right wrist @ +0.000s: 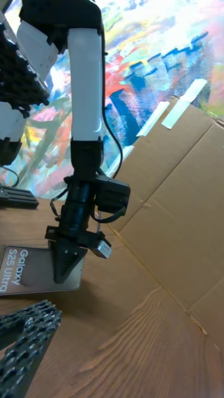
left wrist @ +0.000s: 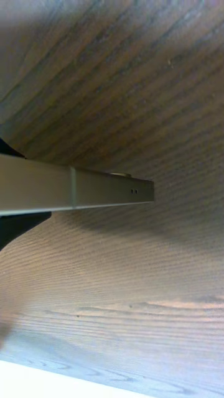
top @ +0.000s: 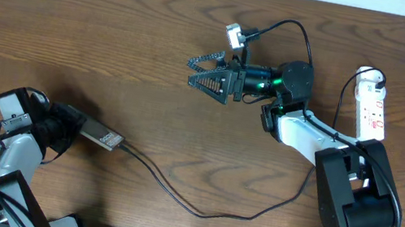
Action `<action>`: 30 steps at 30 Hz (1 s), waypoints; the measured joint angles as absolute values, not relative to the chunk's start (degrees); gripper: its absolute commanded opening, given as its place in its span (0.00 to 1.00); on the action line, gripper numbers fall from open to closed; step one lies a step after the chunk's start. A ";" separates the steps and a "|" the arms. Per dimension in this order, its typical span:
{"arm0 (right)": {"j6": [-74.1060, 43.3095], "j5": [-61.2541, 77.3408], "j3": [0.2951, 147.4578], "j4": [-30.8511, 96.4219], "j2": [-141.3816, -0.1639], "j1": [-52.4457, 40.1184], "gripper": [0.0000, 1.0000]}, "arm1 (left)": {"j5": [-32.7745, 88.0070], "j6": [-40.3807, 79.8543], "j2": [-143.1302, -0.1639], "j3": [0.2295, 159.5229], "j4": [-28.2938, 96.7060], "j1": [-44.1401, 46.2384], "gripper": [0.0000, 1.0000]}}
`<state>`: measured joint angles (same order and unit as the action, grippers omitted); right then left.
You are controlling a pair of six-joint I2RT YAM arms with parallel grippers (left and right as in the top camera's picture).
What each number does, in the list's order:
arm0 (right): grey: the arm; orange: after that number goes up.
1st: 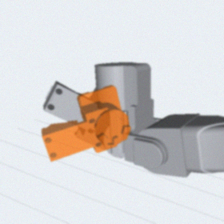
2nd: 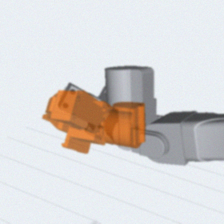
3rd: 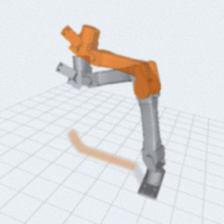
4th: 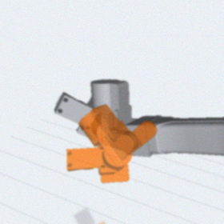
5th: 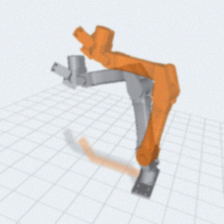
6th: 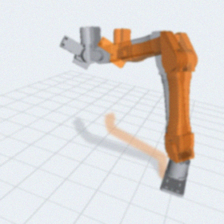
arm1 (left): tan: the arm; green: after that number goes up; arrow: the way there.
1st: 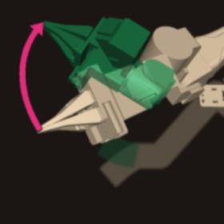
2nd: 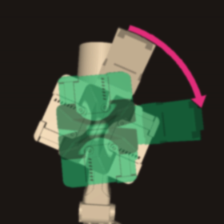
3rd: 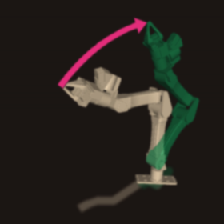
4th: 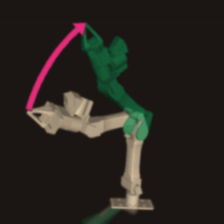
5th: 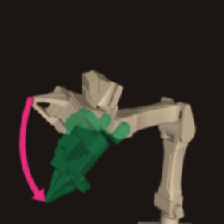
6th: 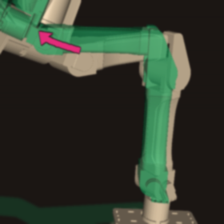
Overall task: Plug charger to phone and switch on socket
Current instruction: 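Lower the phone onto the table at left with the left gripper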
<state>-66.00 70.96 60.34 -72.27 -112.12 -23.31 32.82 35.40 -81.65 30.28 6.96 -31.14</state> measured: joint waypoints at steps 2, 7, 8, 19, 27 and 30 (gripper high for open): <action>-66.00 70.96 60.34 -72.27 -112.12 -23.31 0.99 | 32.62 35.68 -81.65 30.28 7.25 -31.14 0.08; -66.00 70.98 60.34 -72.27 -112.12 -23.31 0.99 | 32.05 36.23 -81.65 30.28 10.02 -31.14 0.07; -66.00 70.96 60.34 -72.27 -112.12 -23.31 0.99 | 31.81 36.53 -81.65 30.28 10.61 -31.14 0.08; -66.00 71.07 60.34 -72.27 -112.12 -23.31 0.99 | 30.68 39.18 -81.65 30.28 12.23 -31.14 0.07; -66.00 71.18 60.34 -72.27 -112.12 -23.31 0.99 | 30.48 39.38 -81.54 30.30 13.52 -31.14 0.13; -66.00 71.20 60.34 -72.27 -112.12 -23.31 0.99 | 30.17 39.40 -81.54 30.30 13.58 -31.14 0.17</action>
<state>-66.00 71.20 60.34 -72.27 -112.12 -23.31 30.17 39.40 -81.54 30.30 13.58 -31.14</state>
